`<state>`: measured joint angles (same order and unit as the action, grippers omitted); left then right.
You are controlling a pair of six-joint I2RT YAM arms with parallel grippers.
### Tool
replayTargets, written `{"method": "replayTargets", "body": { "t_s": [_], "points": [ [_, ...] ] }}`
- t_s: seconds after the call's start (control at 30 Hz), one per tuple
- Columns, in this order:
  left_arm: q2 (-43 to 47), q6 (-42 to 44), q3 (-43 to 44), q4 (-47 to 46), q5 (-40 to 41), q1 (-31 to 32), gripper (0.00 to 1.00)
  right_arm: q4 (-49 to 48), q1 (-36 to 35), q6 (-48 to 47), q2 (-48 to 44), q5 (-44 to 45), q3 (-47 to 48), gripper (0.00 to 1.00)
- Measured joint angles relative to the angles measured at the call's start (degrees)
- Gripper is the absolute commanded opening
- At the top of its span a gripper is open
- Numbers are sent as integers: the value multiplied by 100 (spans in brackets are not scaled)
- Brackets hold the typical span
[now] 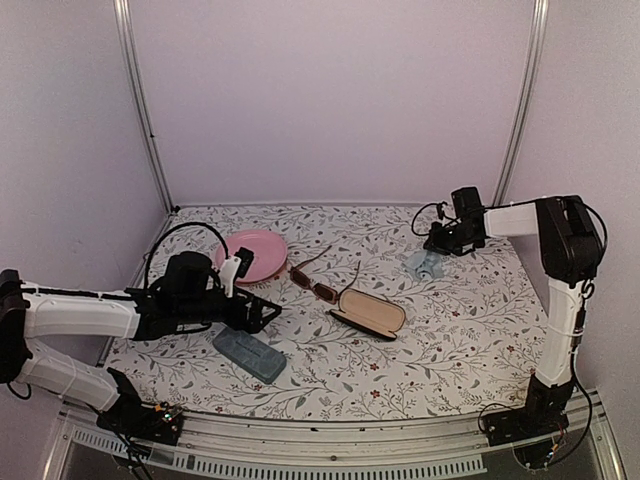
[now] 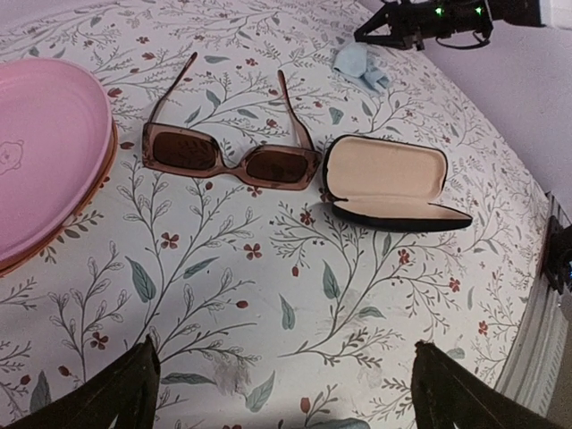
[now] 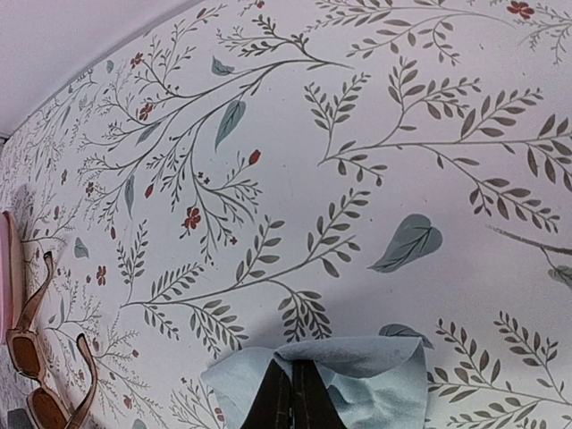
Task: Organize the sunglasses
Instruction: Pick up the glasses cleaning cloth from the center of the board, then place the glasses cleaning cloth at the center of the board.
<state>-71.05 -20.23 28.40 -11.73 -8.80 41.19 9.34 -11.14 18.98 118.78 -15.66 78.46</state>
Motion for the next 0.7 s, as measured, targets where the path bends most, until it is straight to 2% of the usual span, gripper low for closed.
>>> {"method": "replayTargets", "body": {
  "t_s": [0.2,0.43,0.57,0.7],
  "points": [
    [-28,-85,28,-24,13,0,99,-81,0,-96,-601,-177,-511,0],
    [-9,-114,37,-42,118,0,99,-24,-151,-387,-2247,-680,-1154,0],
    [116,-131,39,-39,254,0,99,295,-605,-686,-3082,-839,-1294,0],
    [466,-179,39,-24,461,0,99,841,-1364,-1012,-3713,-940,-1307,0]
  ]
}}
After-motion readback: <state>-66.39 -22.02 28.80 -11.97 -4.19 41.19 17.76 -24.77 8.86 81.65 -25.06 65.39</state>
